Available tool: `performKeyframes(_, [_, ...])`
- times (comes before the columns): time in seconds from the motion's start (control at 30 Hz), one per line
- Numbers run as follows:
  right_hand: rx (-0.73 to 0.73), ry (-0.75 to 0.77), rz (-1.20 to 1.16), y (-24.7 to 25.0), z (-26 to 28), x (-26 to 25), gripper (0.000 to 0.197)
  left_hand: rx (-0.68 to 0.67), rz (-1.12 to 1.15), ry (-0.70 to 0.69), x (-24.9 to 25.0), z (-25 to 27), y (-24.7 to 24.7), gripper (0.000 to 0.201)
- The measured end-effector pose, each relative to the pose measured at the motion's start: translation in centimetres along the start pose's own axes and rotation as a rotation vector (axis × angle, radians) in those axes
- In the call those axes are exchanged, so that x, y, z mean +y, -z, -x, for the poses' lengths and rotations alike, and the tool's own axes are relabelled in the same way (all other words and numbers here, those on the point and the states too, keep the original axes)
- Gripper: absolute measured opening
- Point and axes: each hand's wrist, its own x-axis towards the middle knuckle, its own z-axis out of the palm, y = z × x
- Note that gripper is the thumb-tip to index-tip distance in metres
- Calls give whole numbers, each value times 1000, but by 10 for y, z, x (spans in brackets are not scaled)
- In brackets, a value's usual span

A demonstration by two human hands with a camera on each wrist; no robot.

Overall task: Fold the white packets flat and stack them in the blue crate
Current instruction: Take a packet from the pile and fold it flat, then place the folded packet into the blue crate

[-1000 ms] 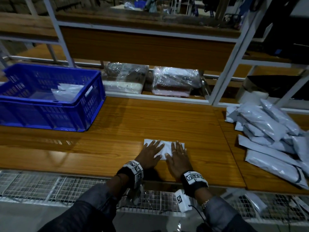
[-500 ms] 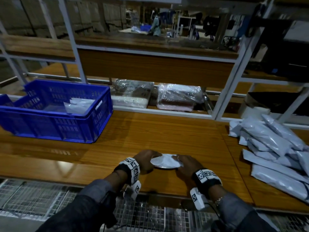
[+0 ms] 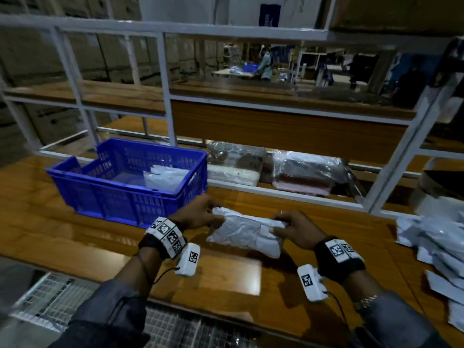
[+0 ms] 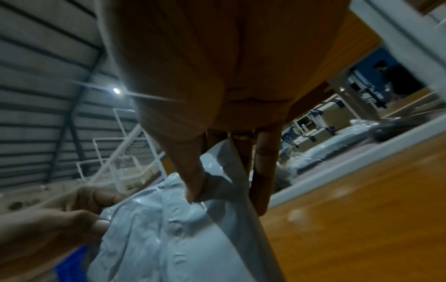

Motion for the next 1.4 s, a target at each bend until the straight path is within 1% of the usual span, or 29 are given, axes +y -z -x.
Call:
performKeyframes(0.1, [79, 101, -73, 5, -24, -43, 10, 136, -2, -67, 2, 17, 50, 29])
performKeyframes(0.17, [126, 142, -111, 5, -42, -64, 20, 205, 14, -88, 2, 27, 80, 38])
performKeyframes(0.2, [143, 158, -121, 5, -51, -74, 24, 232, 35, -98, 2, 31, 94, 39])
performKeyframes(0.37, [150, 263, -181, 0, -92, -113, 24, 290, 71, -82, -5, 42, 154, 36])
performKeyframes(0.5, [123, 345, -166, -4, -137, -129, 26, 347, 48, -58, -16, 40, 191, 30])
performKeyframes(0.57, [101, 380, -171, -4, -160, -135, 31, 380, 30, -33, -20, 37, 205, 29])
performKeyframes(0.67, [94, 426, -150, -8, -204, -138, 26, 429, -14, -6, -24, 37, 229, 29])
performKeyframes(0.8, [145, 465, -111, -17, -253, -150, 36, 447, -95, 13, -34, 31, 266, 24])
performKeyframes(0.83, [157, 483, -97, -18, -264, -155, 37, 449, -114, 23, -40, 28, 275, 26])
performKeyframes(0.9, [164, 482, -72, -20, -283, -164, 37, 454, -130, 50, -54, 18, 293, 35])
performKeyframes(0.97, [162, 440, -20, -25, -304, -168, 40, 430, -147, 90, -72, 5, 312, 38])
performKeyframes(1.07, [108, 383, 48, -41, -336, -168, 43, 328, -202, 99, -106, -14, 335, 29])
performKeyframes(1.13, [90, 339, 86, -51, -355, -168, 43, 255, -156, 100, -133, -26, 346, 27])
performKeyframes(1.2, [84, 294, 173, -63, -370, -169, 37, 155, -114, 115, -160, -38, 356, 27])
performKeyframes(1.23, [71, 275, 241, -70, -377, -169, 33, 86, -131, 128, -175, -42, 358, 26])
performKeyframes(1.3, [-3, 191, 322, -84, -393, -168, 31, -50, -212, 132, -204, -55, 361, 25])
performKeyframes(1.4, [-121, 26, 329, -104, -409, -156, 32, -206, -314, 147, -244, -80, 357, 30])
